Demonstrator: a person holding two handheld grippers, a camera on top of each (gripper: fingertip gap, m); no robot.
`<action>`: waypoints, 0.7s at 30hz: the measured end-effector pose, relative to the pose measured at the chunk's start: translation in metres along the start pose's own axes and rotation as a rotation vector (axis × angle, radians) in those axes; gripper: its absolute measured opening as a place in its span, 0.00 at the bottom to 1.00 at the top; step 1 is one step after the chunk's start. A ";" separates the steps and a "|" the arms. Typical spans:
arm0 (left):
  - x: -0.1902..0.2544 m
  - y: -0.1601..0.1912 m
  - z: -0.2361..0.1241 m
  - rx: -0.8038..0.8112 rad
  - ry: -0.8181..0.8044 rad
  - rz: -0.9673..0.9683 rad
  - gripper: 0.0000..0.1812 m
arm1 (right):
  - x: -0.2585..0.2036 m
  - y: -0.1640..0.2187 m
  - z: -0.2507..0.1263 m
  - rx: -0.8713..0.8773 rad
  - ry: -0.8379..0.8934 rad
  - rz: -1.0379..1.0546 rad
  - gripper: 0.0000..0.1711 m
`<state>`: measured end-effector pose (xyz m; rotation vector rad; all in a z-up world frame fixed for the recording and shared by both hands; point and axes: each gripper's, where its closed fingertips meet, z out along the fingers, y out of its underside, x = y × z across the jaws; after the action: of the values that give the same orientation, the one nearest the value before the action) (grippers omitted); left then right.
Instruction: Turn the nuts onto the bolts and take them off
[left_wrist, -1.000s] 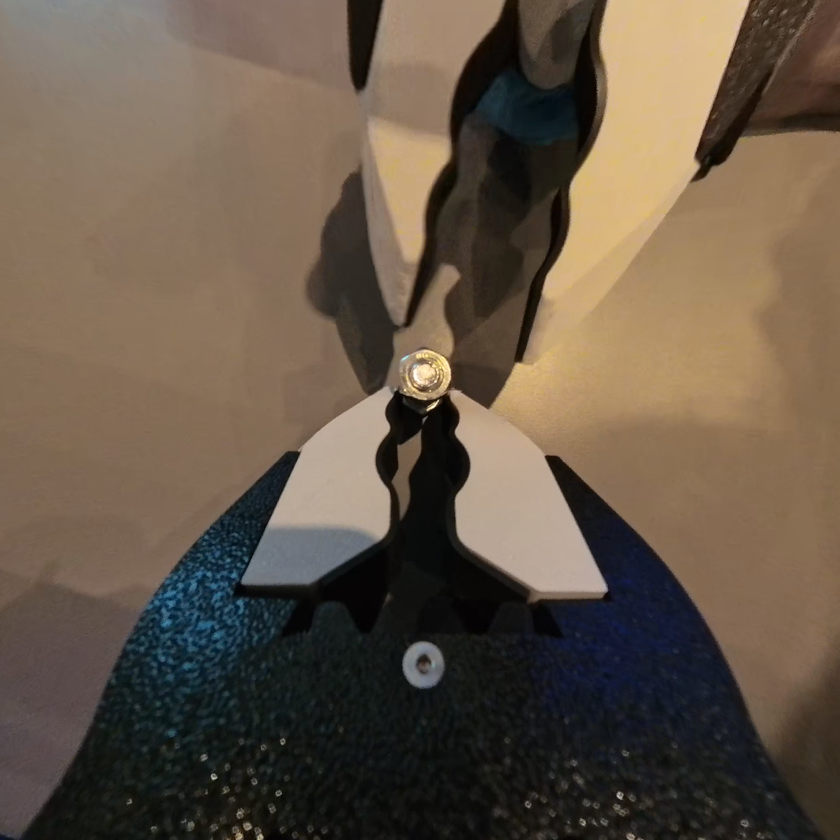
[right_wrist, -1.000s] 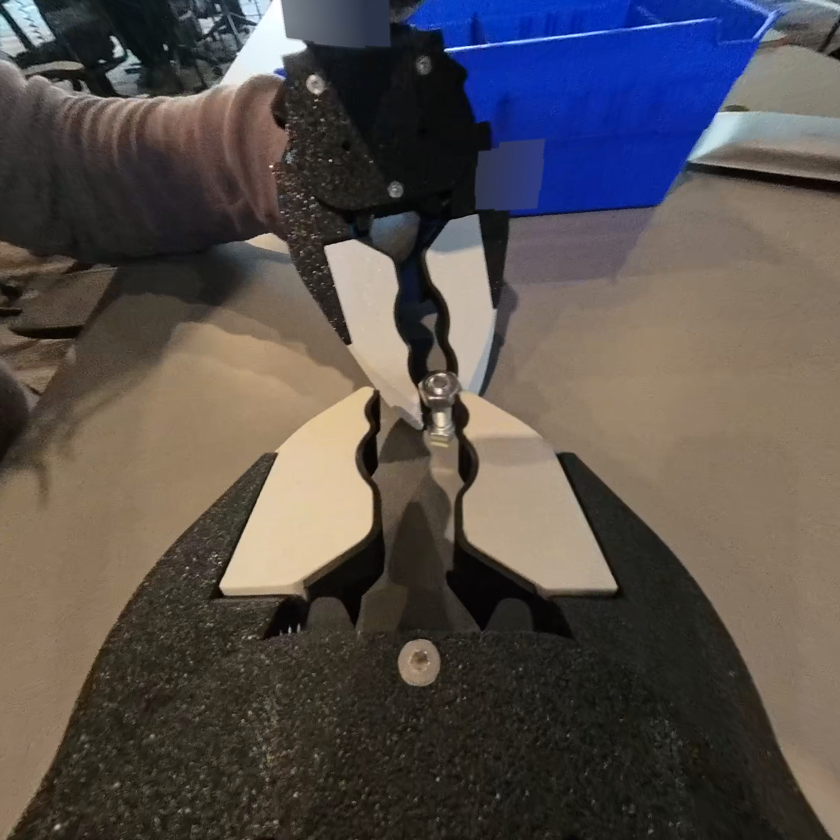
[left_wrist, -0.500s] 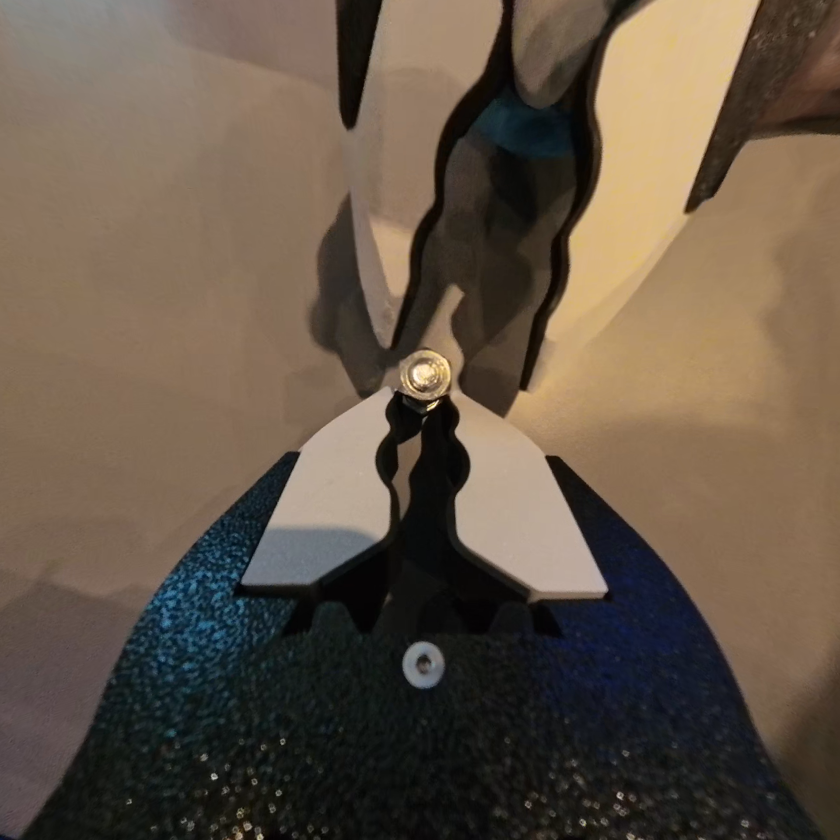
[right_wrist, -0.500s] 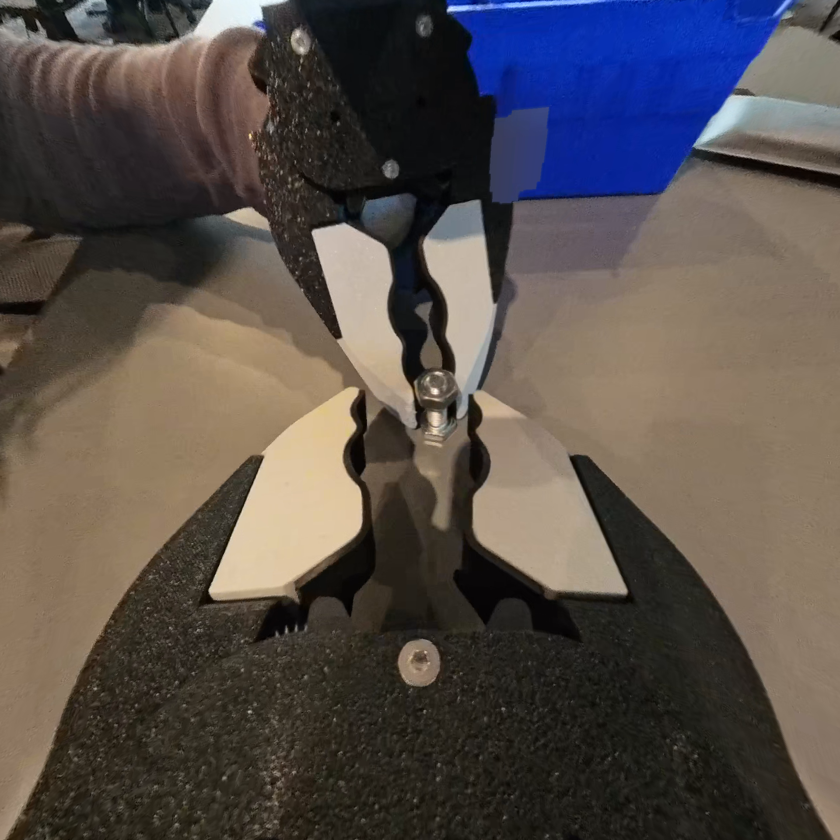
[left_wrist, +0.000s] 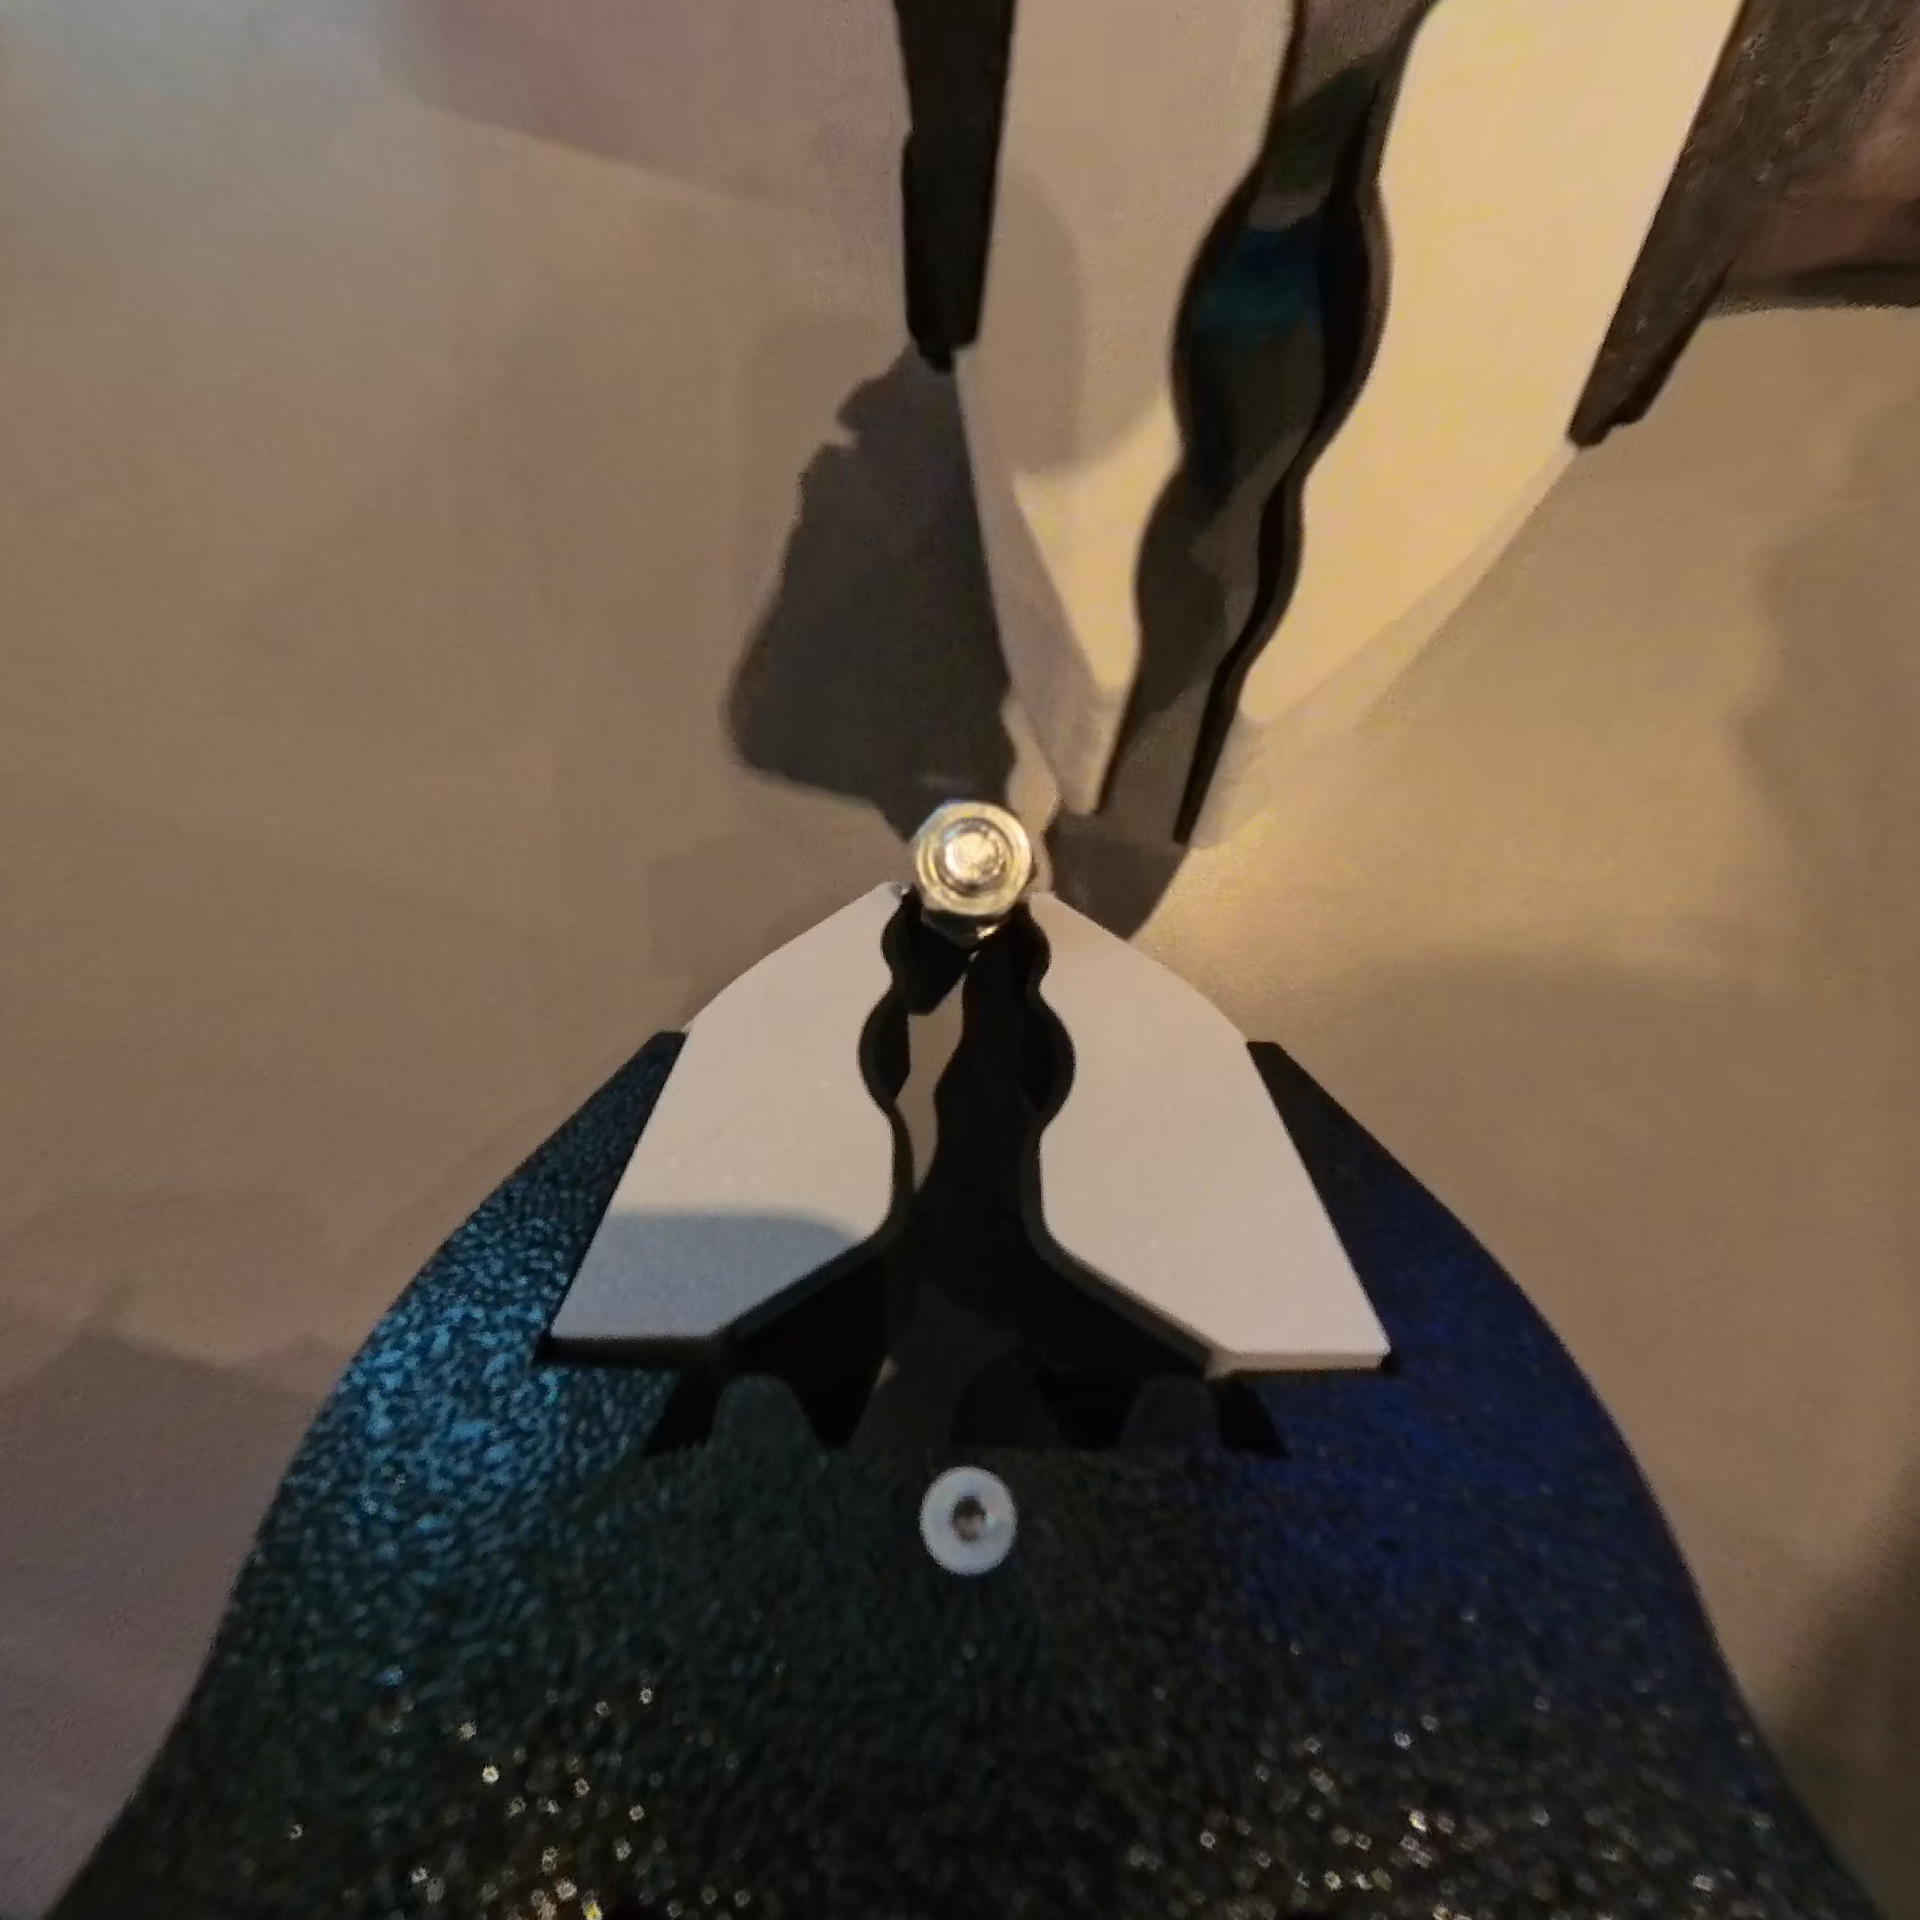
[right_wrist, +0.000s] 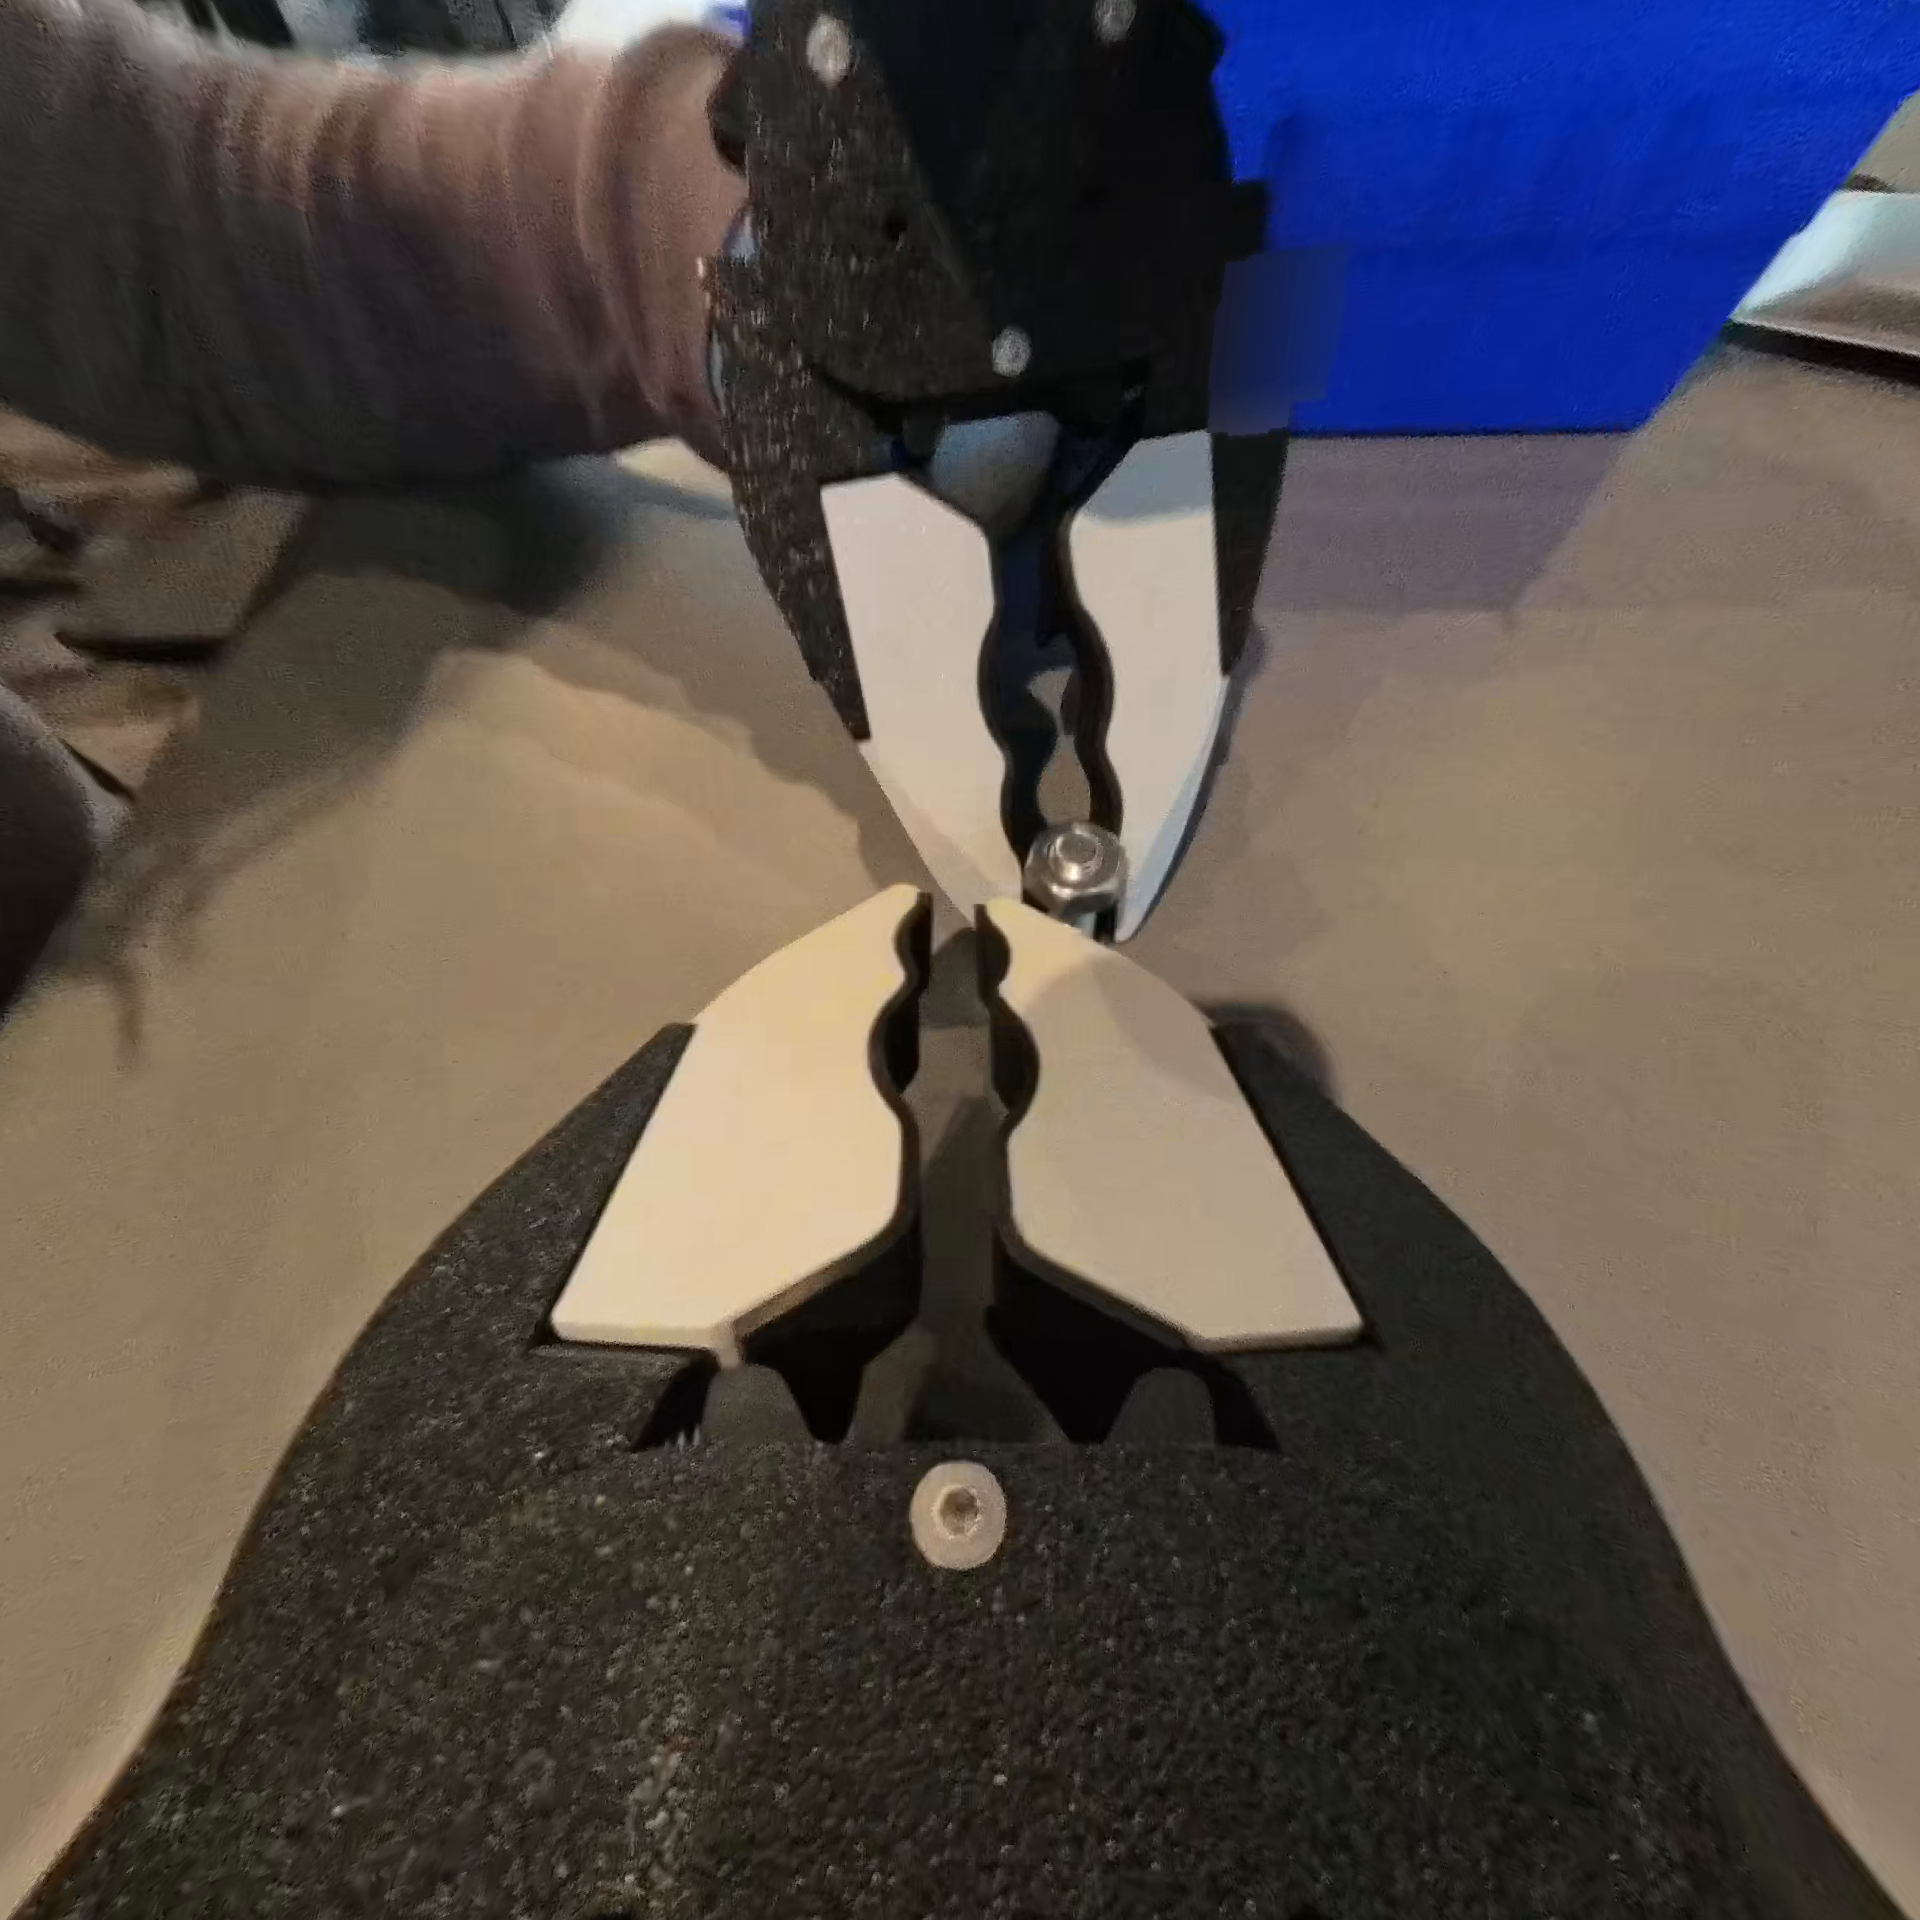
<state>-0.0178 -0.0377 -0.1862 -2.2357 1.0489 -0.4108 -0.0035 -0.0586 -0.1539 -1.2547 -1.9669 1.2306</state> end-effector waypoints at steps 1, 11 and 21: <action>0.000 0.000 0.000 -0.001 0.000 0.001 0.09 | 0.002 -0.002 -0.001 0.023 0.005 0.026 0.07; 0.000 0.000 0.000 0.000 -0.002 0.002 0.09 | -0.001 0.000 -0.001 0.004 -0.014 0.014 0.02; 0.001 0.000 0.000 0.000 0.004 0.002 0.09 | 0.011 0.002 0.007 -0.035 0.090 -0.014 0.20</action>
<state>-0.0175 -0.0384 -0.1861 -2.2339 1.0530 -0.4141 -0.0125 -0.0515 -0.1594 -1.2890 -1.9367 1.1177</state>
